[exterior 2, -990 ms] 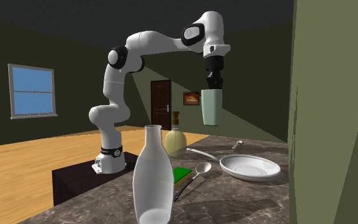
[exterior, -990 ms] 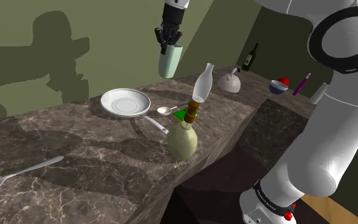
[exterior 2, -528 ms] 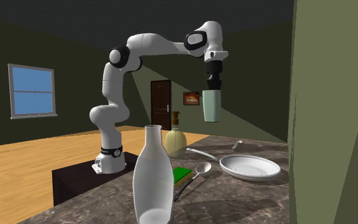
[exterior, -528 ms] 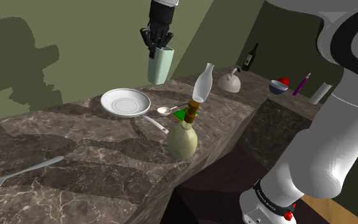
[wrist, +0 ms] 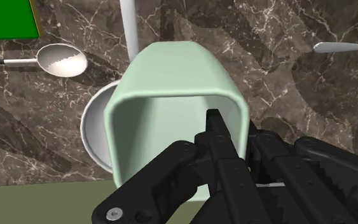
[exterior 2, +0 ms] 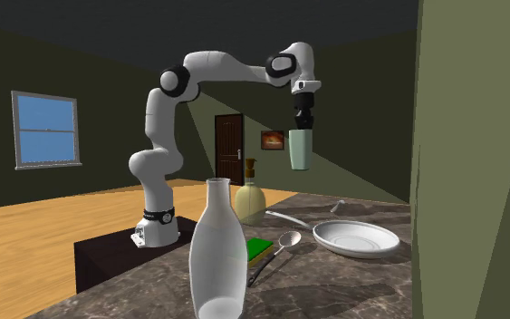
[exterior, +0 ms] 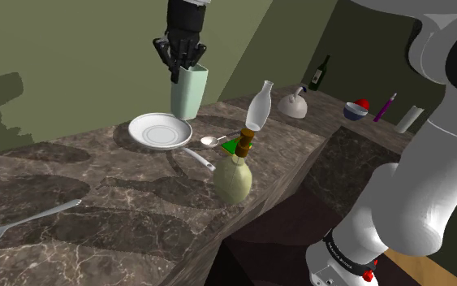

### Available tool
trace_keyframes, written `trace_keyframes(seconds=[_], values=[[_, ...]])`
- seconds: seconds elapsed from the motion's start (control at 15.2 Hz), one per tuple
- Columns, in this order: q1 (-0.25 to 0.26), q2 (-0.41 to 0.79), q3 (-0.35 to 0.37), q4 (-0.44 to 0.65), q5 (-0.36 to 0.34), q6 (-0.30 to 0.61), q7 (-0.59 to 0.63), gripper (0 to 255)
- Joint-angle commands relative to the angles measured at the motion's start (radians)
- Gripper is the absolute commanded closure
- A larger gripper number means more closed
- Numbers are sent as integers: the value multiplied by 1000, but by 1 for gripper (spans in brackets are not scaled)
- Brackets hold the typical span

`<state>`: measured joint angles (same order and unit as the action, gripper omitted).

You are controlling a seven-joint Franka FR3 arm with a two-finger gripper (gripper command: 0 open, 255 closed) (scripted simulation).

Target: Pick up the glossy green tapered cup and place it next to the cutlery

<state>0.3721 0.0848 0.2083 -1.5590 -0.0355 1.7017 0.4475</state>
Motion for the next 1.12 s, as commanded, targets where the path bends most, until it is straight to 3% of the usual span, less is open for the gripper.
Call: trace_keyframes(seconds=[0.0, 0.59, 1.06], values=[[26, 2, 21, 6, -5, -5, 48, 255], [152, 73, 113, 95, -47, -35, 265, 255], [280, 202, 174, 264, -112, -92, 439, 255]])
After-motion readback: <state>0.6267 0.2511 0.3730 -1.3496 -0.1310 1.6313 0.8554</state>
